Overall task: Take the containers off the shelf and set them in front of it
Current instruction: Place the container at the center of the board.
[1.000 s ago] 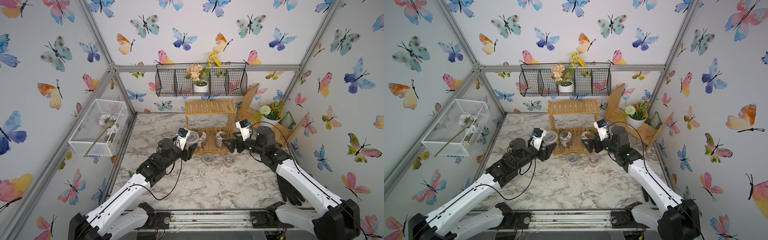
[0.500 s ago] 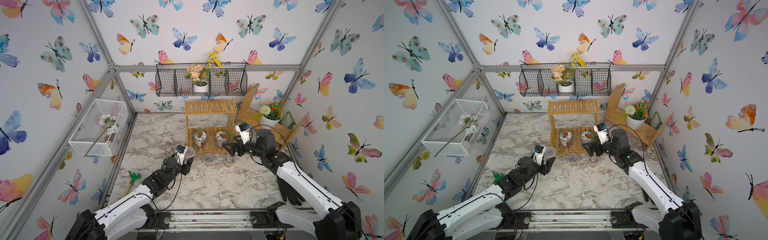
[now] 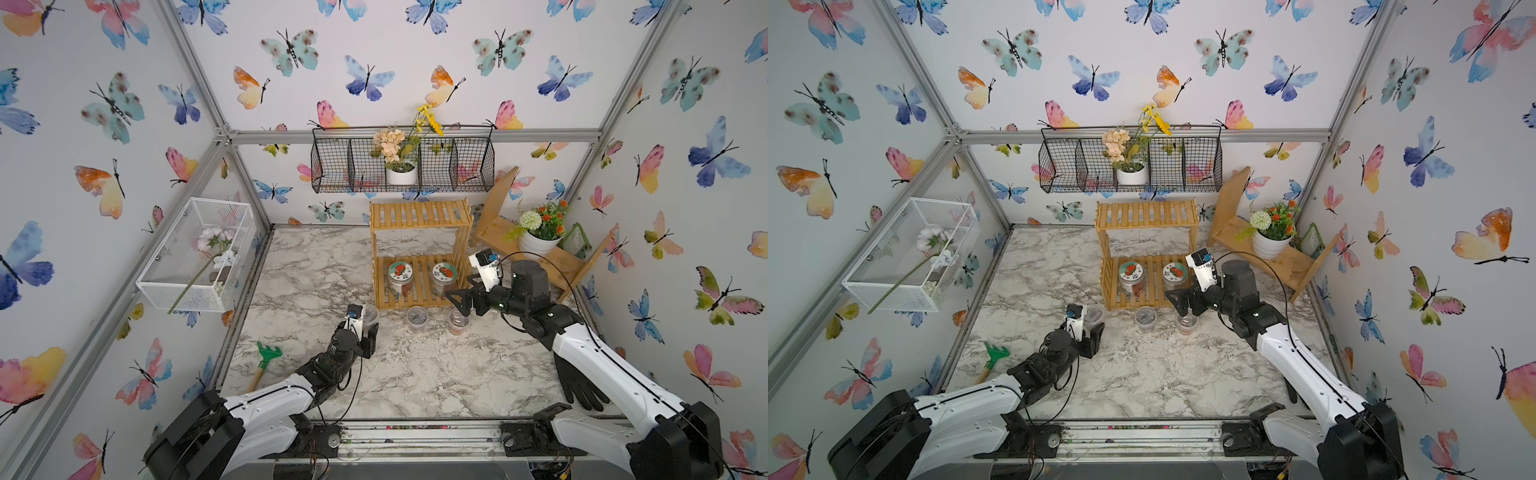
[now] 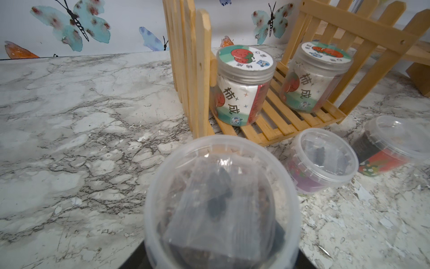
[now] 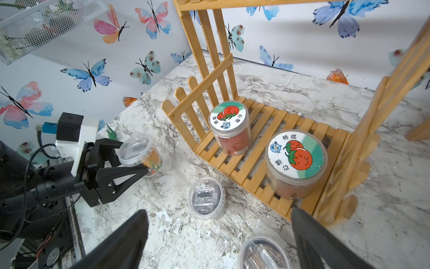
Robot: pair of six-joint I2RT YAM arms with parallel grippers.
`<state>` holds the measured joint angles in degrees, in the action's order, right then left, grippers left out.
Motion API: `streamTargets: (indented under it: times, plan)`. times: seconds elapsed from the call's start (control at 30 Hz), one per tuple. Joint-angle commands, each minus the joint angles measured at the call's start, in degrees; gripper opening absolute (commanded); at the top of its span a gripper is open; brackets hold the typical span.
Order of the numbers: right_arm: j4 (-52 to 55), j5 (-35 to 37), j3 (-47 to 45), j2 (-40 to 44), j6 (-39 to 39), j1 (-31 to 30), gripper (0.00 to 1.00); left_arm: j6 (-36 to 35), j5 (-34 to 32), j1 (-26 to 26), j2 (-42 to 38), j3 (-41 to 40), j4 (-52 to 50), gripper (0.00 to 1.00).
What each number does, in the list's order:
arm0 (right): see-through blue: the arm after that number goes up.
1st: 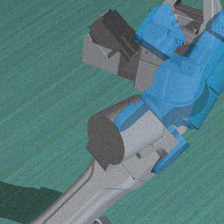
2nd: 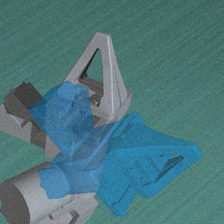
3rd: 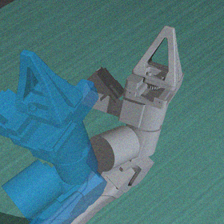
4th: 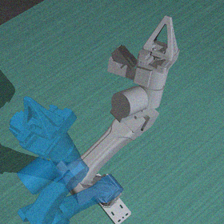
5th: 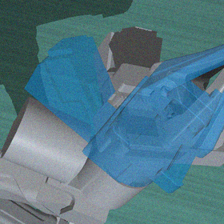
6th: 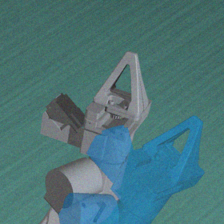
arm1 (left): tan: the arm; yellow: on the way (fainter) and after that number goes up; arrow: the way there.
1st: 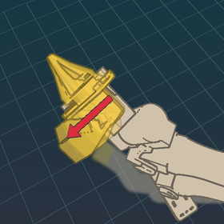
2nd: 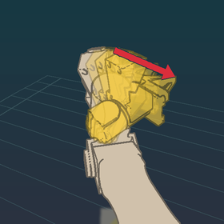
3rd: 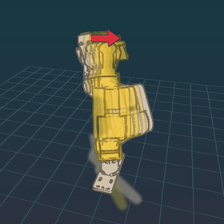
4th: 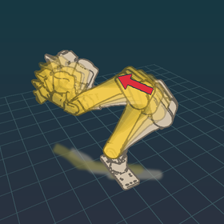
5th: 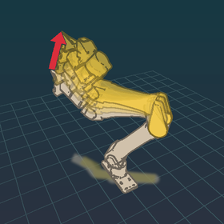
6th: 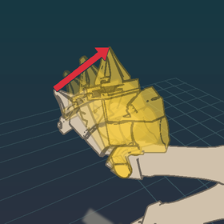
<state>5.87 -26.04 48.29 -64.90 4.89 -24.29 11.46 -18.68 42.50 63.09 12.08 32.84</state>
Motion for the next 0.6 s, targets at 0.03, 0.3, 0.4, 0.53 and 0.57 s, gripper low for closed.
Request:
streamTargets:
  times: [0.03, 0.3, 0.4, 0.53, 0.57]
  plan:
    - [0.3, -1.7, -0.3, 0.1, -0.4, 0.4, 0.98, 0.6, -3.0, 0.3, 3.3, -0.5, 7.4, 0.62]
    - [0.2, -1.5, -1.1, 0.6, -0.2, 0.4, 0.98, 1.5, -3.7, 0.3, 8.9, -1.2, 11.1, 0.62]
    - [0.3, -1.4, -1.5, 1.1, -0.2, 0.4, 0.98, 1.6, -4.0, 0.3, 10.8, -1.2, 12.1, 0.63]
    - [0.2, -1.2, -2.0, 1.3, -0.2, 0.4, 0.98, 1.8, -4.3, 0.3, 12.8, -0.9, 12.9, 0.64]
    - [0.1, -1.2, -2.0, 1.3, -0.2, 0.4, 0.98, 1.8, -4.3, 0.3, 13.3, -0.9, 13.2, 0.64]
